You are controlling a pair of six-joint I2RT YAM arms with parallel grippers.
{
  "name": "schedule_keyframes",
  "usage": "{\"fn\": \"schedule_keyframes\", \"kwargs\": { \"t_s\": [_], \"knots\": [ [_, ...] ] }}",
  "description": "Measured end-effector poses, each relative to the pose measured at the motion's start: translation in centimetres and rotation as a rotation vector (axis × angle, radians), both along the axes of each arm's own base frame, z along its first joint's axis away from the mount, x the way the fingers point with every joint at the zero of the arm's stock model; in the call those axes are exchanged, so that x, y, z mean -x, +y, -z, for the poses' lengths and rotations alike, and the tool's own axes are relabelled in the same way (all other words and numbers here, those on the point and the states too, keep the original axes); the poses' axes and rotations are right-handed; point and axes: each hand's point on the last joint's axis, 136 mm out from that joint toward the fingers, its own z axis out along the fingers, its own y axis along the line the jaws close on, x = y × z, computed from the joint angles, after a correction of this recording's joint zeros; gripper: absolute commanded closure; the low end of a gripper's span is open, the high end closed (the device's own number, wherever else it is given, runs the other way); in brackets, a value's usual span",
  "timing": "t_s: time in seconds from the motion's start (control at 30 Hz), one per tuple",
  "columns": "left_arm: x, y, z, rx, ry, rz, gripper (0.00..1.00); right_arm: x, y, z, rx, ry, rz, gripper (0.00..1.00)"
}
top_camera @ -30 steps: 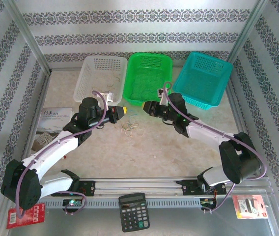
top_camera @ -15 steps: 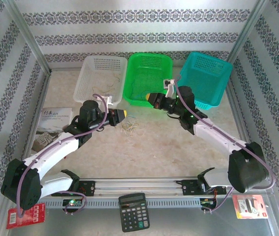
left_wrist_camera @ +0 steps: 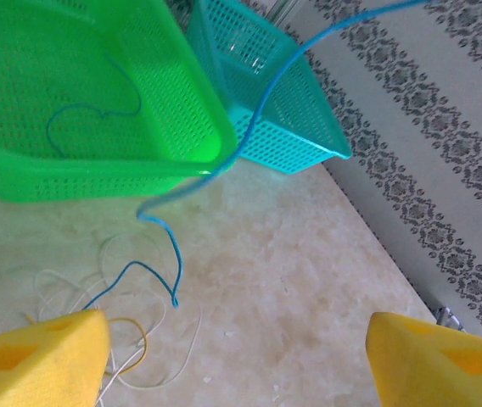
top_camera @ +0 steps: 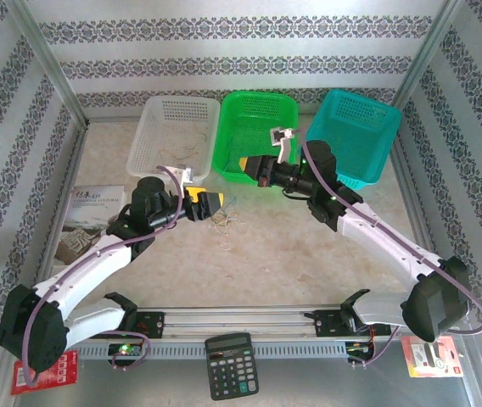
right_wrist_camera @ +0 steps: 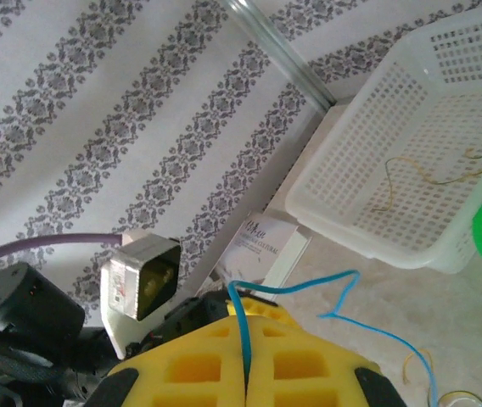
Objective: Untangle the cables
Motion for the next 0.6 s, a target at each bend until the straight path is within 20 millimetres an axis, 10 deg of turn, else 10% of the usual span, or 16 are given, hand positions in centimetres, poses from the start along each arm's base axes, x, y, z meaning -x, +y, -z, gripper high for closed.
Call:
{"fn": "schedule_keyframes", "kwargs": {
  "t_s": [0.37,0.6],
  "knots": [
    [-2.0,-0.6,-4.8,-0.057,-0.188,0.016,0.14,2.5,1.5,-2.5,0.018,-0.061,-0.069,1.0],
    [-4.4,-1.8,-2.0,-0.097,-0.146,0.026,0.34,3.3,1.9,-5.0,0.008,-0.109,-0.09,1.0]
  ]
}}
